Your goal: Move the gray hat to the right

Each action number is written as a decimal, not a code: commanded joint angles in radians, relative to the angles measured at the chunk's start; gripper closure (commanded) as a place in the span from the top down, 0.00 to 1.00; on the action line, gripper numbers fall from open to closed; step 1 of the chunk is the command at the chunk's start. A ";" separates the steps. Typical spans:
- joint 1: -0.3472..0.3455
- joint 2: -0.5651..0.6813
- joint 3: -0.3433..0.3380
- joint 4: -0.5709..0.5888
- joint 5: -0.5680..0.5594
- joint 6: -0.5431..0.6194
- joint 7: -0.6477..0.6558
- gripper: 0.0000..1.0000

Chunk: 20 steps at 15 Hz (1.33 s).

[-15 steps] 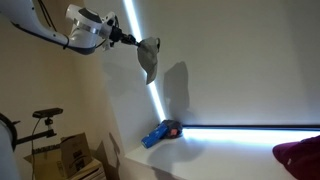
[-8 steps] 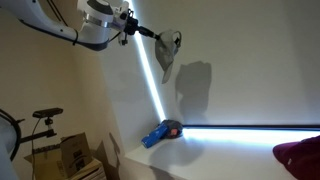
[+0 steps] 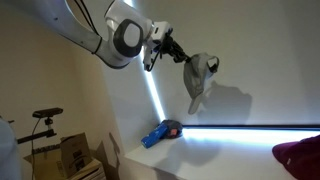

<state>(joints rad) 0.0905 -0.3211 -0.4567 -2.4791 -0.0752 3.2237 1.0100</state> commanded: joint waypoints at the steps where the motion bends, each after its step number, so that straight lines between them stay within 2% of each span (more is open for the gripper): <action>1: 0.274 -0.155 -0.251 -0.157 0.103 0.085 -0.112 0.01; 3: 0.433 -0.235 -0.416 -0.187 0.079 0.120 -0.215 0.01; 5: 0.554 -0.353 -0.582 -0.198 0.023 0.096 -0.350 0.01; 8: 0.735 -0.518 -0.828 -0.150 -0.038 0.044 -0.526 0.01; 9: 0.782 -0.576 -0.911 -0.117 -0.060 -0.020 -0.562 0.01; 10: 0.800 -0.634 -0.972 -0.086 0.002 -0.106 -0.672 0.01; 11: 0.800 -0.631 -1.013 -0.060 0.050 -0.186 -0.730 0.01; 13: 0.776 -0.509 -1.054 0.015 0.125 -0.343 -0.804 0.01; 16: 0.681 -0.394 -1.044 0.151 0.146 -0.576 -0.851 0.01; 17: 0.766 -0.331 -0.981 0.086 0.092 -0.444 -0.678 0.01; 18: 0.731 -0.295 -0.953 0.105 0.092 -0.487 -0.671 0.01; 20: 0.718 -0.242 -0.857 0.119 0.079 -0.544 -0.585 0.01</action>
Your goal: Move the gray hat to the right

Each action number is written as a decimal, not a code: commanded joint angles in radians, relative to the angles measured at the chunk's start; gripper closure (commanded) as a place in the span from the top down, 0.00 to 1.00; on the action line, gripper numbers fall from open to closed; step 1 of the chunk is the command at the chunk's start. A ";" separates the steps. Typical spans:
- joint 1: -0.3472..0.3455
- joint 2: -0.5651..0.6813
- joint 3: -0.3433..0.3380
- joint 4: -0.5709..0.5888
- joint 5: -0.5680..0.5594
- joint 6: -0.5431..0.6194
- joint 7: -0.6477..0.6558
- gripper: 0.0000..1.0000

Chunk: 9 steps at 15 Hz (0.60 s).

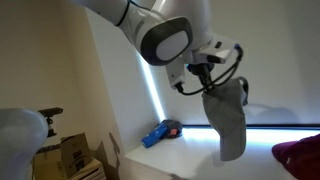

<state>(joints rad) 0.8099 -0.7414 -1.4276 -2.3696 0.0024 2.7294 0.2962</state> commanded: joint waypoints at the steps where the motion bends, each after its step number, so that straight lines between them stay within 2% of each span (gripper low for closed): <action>1: -0.011 0.243 0.184 0.024 0.082 -0.093 0.113 0.01; 4: -0.055 0.403 0.404 0.096 0.215 -0.249 0.141 0.01; 6: -0.121 0.515 0.572 0.187 0.270 -0.376 0.191 0.01; 7: -0.055 0.500 0.561 0.235 0.128 -0.408 0.347 0.01; 8: -0.204 0.594 0.716 0.291 0.195 -0.463 0.330 0.01; 9: -0.259 0.615 0.785 0.329 0.153 -0.489 0.400 0.01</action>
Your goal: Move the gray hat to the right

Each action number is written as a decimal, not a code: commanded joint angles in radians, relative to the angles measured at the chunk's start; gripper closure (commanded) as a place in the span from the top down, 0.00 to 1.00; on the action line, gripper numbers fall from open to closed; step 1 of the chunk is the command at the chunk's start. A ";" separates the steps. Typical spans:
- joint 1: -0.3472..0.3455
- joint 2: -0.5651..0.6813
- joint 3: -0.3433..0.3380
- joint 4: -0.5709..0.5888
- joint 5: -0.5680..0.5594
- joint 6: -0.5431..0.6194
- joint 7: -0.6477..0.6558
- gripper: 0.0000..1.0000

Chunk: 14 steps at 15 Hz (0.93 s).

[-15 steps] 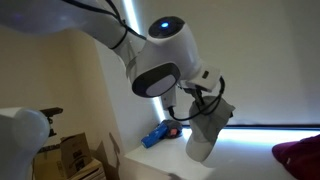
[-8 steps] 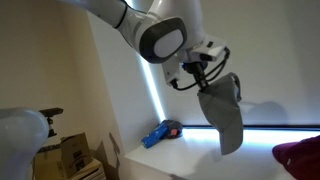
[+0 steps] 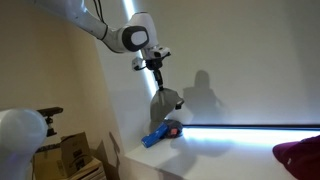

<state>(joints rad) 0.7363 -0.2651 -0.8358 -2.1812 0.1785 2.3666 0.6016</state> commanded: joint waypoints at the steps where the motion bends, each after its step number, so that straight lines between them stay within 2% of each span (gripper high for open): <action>1: -0.252 0.151 0.267 0.173 -0.069 -0.148 0.147 0.01; 5: -0.536 0.166 0.510 0.236 -0.306 -0.214 0.323 0.01; 7: -0.653 0.170 0.583 0.247 -0.413 -0.231 0.388 0.01; 10: -0.780 0.185 0.625 0.247 -0.565 -0.207 0.486 0.01; 13: -0.855 0.223 0.622 0.238 -0.632 -0.021 0.592 0.01; 14: -0.870 0.244 0.613 0.231 -0.594 0.083 0.600 0.01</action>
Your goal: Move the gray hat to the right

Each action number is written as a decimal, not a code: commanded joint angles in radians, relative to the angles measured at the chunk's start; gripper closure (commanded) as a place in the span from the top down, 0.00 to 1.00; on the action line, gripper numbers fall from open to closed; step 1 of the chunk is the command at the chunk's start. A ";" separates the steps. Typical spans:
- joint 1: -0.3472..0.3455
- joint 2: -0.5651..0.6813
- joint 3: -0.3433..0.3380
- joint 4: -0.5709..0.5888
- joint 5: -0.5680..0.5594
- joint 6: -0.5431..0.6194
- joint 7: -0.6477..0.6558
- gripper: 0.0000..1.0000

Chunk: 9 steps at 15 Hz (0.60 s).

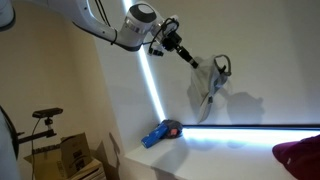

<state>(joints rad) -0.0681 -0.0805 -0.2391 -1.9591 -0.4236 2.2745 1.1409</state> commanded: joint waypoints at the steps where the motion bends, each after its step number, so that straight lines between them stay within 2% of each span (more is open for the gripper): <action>1: -0.076 0.080 0.013 0.004 0.041 0.267 0.052 0.01; 3: -0.093 0.134 0.008 -0.014 0.146 0.429 0.045 0.01; 5: -0.100 0.189 0.013 -0.034 0.317 0.543 0.005 0.01; 6: -0.080 0.148 -0.002 -0.021 0.218 0.455 0.029 0.03; 7: -0.081 0.176 -0.002 -0.024 0.266 0.497 0.019 0.03; 9: -0.082 0.205 -0.002 -0.024 0.292 0.527 0.019 0.03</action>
<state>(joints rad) -0.1505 0.1247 -0.2408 -1.9831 -0.1314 2.8020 1.1600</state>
